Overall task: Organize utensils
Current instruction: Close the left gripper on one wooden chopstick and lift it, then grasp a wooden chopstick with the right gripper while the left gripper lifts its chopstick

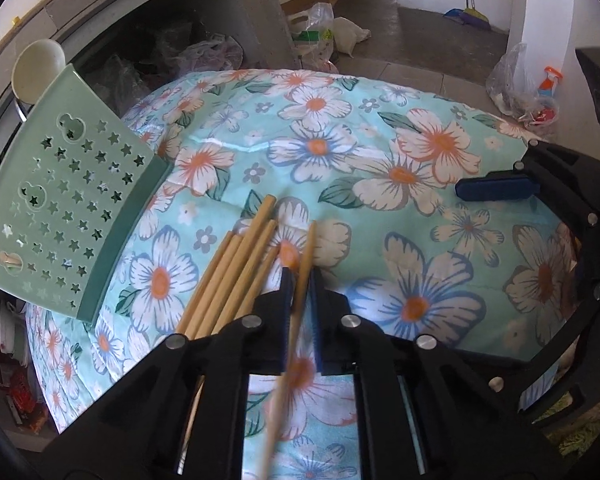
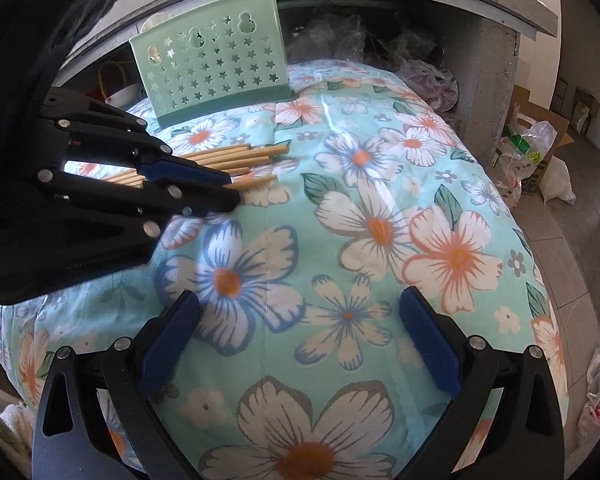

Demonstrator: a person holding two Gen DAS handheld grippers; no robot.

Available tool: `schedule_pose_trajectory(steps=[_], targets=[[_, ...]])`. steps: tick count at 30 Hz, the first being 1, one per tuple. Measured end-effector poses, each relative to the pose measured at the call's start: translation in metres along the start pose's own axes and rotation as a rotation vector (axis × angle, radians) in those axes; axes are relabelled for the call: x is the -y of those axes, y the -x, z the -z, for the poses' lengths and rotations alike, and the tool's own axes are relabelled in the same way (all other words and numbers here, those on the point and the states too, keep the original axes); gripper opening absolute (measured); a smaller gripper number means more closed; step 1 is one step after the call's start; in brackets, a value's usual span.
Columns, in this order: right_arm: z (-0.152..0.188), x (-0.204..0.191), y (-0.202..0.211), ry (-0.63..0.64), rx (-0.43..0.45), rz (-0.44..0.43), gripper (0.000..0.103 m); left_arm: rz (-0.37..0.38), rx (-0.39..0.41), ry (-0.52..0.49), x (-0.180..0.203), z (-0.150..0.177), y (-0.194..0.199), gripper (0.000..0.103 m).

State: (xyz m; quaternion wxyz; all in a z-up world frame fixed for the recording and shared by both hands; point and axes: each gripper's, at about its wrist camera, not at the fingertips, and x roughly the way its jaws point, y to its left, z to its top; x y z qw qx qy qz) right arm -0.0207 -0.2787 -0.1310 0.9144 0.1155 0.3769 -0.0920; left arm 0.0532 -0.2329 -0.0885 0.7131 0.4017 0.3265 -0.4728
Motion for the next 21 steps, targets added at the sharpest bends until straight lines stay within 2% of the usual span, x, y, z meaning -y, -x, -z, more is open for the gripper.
schedule_pose_trajectory(steps=[6, 10, 14, 17, 21], targets=[[0.0, -0.002, 0.0, 0.003, -0.006, 0.017, 0.098, -0.013, 0.044, 0.092, -0.018, -0.004, 0.025, 0.004], [0.001, -0.001, 0.0, -0.006, -0.002, 0.013, 0.098, -0.037, 0.105, 0.181, -0.037, -0.003, 0.051, 0.004], [-0.003, -0.004, 0.002, -0.011, -0.028, 0.025, 0.098, -0.068, 0.2, 0.312, -0.063, 0.002, 0.087, 0.004], [-0.01, -0.002, 0.01, -0.044, -0.032, -0.028, 0.097, -0.095, 0.28, 0.426, -0.085, 0.011, 0.116, 0.004], [-0.03, -0.005, 0.03, -0.1, 0.049, -0.148, 0.095, -0.153, 0.398, 0.6, -0.115, 0.033, 0.151, 0.004]])
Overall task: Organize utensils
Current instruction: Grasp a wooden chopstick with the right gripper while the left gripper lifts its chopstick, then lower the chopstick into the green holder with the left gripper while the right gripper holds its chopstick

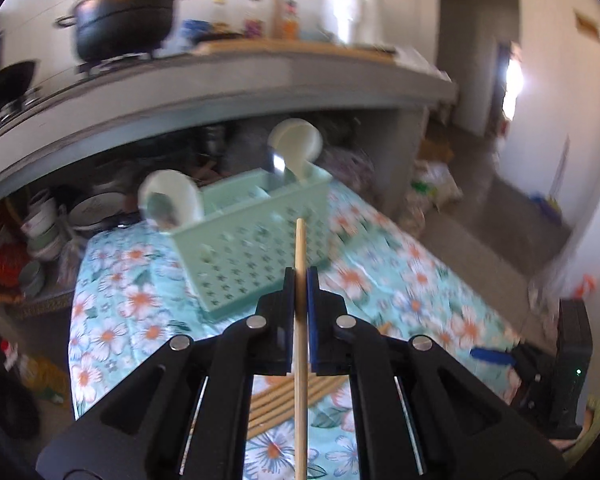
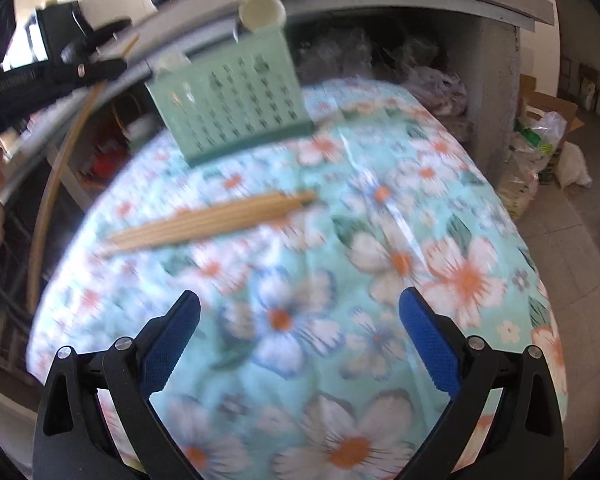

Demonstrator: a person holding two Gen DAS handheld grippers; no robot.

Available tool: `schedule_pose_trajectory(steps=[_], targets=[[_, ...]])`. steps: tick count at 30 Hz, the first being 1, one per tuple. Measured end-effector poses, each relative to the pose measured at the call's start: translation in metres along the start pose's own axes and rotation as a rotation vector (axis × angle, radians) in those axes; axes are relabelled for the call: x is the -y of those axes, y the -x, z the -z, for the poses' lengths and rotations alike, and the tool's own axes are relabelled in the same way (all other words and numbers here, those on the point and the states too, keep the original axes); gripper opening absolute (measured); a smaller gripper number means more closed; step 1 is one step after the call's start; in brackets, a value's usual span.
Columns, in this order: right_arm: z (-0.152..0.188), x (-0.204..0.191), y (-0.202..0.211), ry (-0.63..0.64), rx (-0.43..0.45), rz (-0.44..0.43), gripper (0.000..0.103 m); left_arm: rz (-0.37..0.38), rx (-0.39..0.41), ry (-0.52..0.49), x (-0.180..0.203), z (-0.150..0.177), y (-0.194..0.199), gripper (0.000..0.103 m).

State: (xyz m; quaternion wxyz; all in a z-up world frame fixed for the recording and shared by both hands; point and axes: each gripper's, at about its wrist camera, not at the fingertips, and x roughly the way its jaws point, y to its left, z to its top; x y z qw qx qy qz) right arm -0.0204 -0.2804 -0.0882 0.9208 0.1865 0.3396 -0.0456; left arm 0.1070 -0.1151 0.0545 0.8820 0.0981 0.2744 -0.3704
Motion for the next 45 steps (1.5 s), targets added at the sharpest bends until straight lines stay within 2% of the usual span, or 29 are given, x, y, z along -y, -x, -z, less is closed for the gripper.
schedule_pose_trajectory(steps=[2, 4, 8, 10, 15, 20, 22, 25, 31, 37, 41, 45], targets=[[-0.013, -0.003, 0.0, -0.062, 0.017, -0.117, 0.092, -0.029, 0.061, 0.095, -0.02, -0.001, 0.016, 0.004], [-0.024, -0.005, -0.01, -0.146, -0.003, -0.223, 0.085, -0.053, 0.122, 0.186, -0.04, 0.003, 0.029, 0.004], [-0.034, -0.002, -0.043, -0.325, -0.099, -0.342, 0.072, -0.065, 0.193, 0.315, -0.066, 0.016, 0.043, 0.004], [-0.034, 0.002, -0.057, -0.414, -0.151, -0.358, 0.062, -0.07, 0.215, 0.358, -0.078, 0.022, 0.048, 0.004], [-0.033, 0.014, -0.085, -0.59, -0.232, -0.354, 0.047, -0.065, 0.222, 0.424, -0.1, 0.037, 0.045, 0.004], [-0.029, 0.021, -0.096, -0.697, -0.24, -0.329, 0.033, -0.06, 0.229, 0.446, -0.112, 0.046, 0.046, 0.004], [-0.027, 0.025, -0.098, -0.727, -0.236, -0.322, 0.022, -0.056, 0.236, 0.452, -0.114, 0.048, 0.048, 0.004], [-0.024, 0.03, -0.099, -0.765, -0.229, -0.315, 0.012, -0.048, 0.238, 0.45, -0.114, 0.048, 0.049, 0.004], [-0.022, 0.037, -0.088, -0.798, -0.203, -0.345, 0.01, -0.044, 0.242, 0.438, -0.108, 0.046, 0.054, 0.004], [-0.033, 0.045, -0.05, -0.719, -0.118, -0.343, 0.008, -0.038, 0.233, 0.438, -0.105, 0.03, 0.059, 0.004], [-0.052, 0.05, -0.013, -0.607, -0.018, -0.323, 0.007, -0.008, 0.266, 0.443, -0.103, -0.001, 0.059, 0.004], [-0.065, 0.056, 0.016, -0.526, 0.056, -0.315, 0.006, 0.002, 0.361, 0.396, -0.092, -0.046, 0.056, 0.004]])
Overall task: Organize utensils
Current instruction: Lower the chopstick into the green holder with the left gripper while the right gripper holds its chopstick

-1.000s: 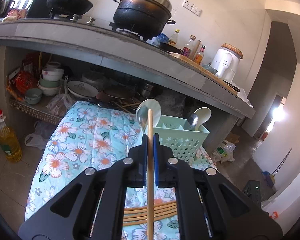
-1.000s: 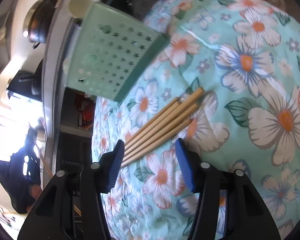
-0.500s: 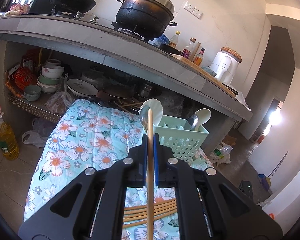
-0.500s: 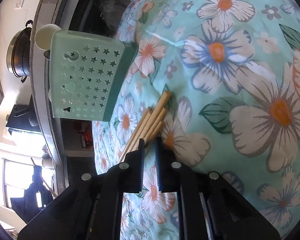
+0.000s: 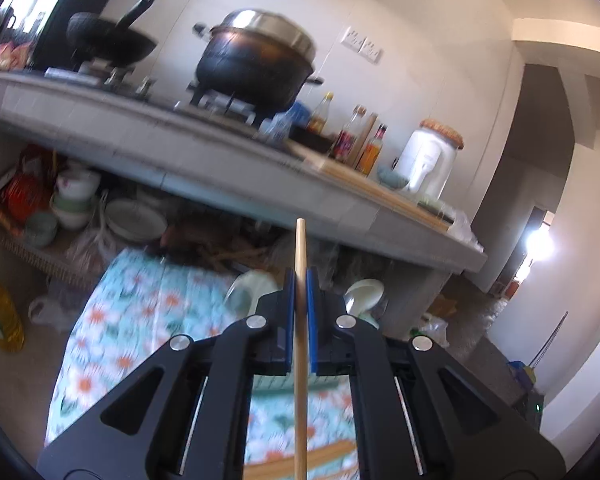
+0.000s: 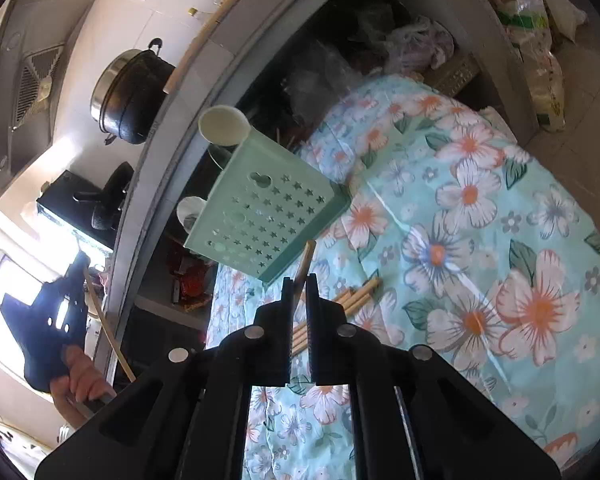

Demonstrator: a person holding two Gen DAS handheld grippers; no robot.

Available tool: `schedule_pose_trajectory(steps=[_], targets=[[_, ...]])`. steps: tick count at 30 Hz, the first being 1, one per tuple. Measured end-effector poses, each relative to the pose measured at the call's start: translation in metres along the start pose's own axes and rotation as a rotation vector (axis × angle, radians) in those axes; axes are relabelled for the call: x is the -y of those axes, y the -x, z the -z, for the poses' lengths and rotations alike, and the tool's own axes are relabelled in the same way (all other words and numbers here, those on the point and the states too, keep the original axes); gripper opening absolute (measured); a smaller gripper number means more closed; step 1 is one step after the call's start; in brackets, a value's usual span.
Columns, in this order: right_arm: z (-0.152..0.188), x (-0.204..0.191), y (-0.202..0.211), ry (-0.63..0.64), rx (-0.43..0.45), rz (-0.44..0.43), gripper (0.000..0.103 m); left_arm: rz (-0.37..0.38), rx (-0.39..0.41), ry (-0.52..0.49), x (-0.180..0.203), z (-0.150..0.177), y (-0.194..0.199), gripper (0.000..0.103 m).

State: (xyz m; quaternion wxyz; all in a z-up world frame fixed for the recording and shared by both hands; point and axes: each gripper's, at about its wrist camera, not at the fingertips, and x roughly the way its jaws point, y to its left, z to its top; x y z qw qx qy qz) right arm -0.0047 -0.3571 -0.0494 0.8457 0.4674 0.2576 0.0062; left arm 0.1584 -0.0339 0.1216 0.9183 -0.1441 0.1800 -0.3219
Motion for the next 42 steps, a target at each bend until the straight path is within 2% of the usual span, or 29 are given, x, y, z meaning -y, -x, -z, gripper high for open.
schedule_pose_trajectory(steps=[5, 11, 16, 22, 26, 32, 42], targets=[[-0.01, -0.013, 0.016, 0.078, 0.048, -0.005, 0.006, 0.042, 0.135, -0.043, 0.037, -0.043, -0.035, 0.004], [-0.014, -0.012, 0.019, 0.102, 0.048, -0.017, 0.006, -0.004, 0.226, -0.039, 0.056, -0.075, -0.097, 0.004], [-0.02, -0.007, 0.014, 0.095, 0.039, -0.021, 0.006, -0.087, 0.202, -0.047, 0.054, -0.069, -0.16, 0.004], [-0.026, -0.004, 0.011, 0.097, 0.034, -0.024, 0.006, -0.169, 0.145, -0.095, 0.043, -0.044, -0.206, 0.004], [-0.028, -0.003, 0.011, 0.096, 0.032, -0.027, 0.006, -0.181, 0.146, -0.101, 0.039, -0.036, -0.212, 0.004], [-0.029, -0.002, 0.009, 0.091, 0.027, -0.032, 0.006, -0.184, 0.201, -0.101, 0.043, -0.053, -0.21, 0.004], [-0.028, 0.0, 0.009, 0.079, 0.025, -0.039, 0.006, -0.22, 0.157, -0.127, 0.039, -0.033, -0.225, 0.004]])
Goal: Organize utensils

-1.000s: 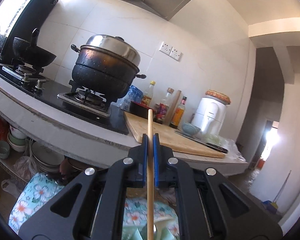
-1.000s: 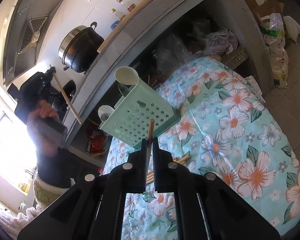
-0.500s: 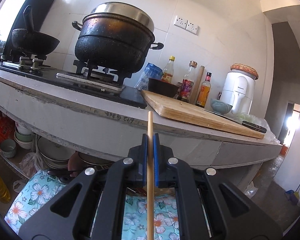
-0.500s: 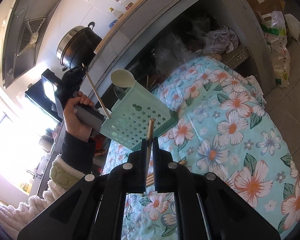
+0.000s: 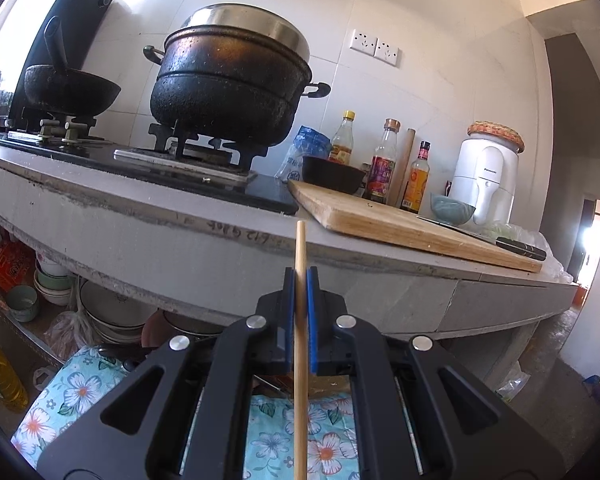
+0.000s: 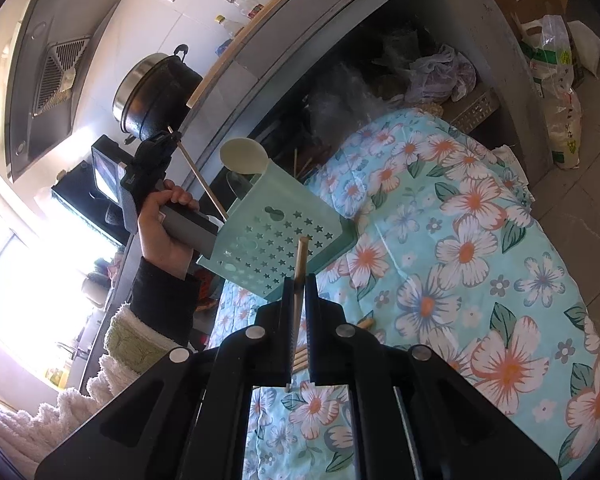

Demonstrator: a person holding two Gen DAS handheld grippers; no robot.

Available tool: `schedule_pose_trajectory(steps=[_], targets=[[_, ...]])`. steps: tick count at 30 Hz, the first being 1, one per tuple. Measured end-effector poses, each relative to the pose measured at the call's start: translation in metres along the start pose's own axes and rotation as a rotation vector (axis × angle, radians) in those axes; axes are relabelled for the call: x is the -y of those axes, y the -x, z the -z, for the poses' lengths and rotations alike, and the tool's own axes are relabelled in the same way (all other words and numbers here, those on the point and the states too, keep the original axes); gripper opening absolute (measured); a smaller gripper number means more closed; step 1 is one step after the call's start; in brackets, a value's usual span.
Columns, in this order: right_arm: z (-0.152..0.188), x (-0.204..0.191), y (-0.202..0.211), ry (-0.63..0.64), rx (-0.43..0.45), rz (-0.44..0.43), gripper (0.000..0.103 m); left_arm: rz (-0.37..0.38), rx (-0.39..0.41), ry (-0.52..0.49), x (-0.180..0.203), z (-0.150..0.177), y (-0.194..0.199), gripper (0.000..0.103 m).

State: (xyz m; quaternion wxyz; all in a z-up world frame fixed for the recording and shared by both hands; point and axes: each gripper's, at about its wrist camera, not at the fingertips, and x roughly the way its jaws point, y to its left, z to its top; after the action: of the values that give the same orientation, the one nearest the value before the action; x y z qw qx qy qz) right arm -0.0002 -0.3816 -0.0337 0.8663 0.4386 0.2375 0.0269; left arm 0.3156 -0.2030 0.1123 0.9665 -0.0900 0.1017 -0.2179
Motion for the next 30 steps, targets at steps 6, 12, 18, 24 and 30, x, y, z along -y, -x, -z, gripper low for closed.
schedule_pose_trajectory(steps=[6, 12, 18, 24, 30], targets=[[0.0, 0.0, 0.0, 0.001, 0.003, -0.001, 0.006, -0.005, 0.002, -0.002, -0.001, -0.001, 0.0, 0.004], [0.0, -0.002, 0.005, 0.005, 0.016, 0.002, 0.006, 0.025, -0.086, -0.013, -0.006, 0.017, 0.019, 0.005], [0.002, -0.006, 0.01, 0.022, 0.027, 0.01, 0.006, 0.053, -0.166, -0.008, -0.026, 0.036, 0.061, 0.023], [0.002, -0.019, 0.014, 0.058, 0.045, 0.019, 0.006, 0.06, -0.184, -0.01, -0.042, 0.049, 0.119, 0.05], [0.005, -0.037, 0.016, 0.122, 0.049, 0.021, 0.006, 0.068, -0.225, -0.038, -0.048, 0.07, 0.171, 0.06]])
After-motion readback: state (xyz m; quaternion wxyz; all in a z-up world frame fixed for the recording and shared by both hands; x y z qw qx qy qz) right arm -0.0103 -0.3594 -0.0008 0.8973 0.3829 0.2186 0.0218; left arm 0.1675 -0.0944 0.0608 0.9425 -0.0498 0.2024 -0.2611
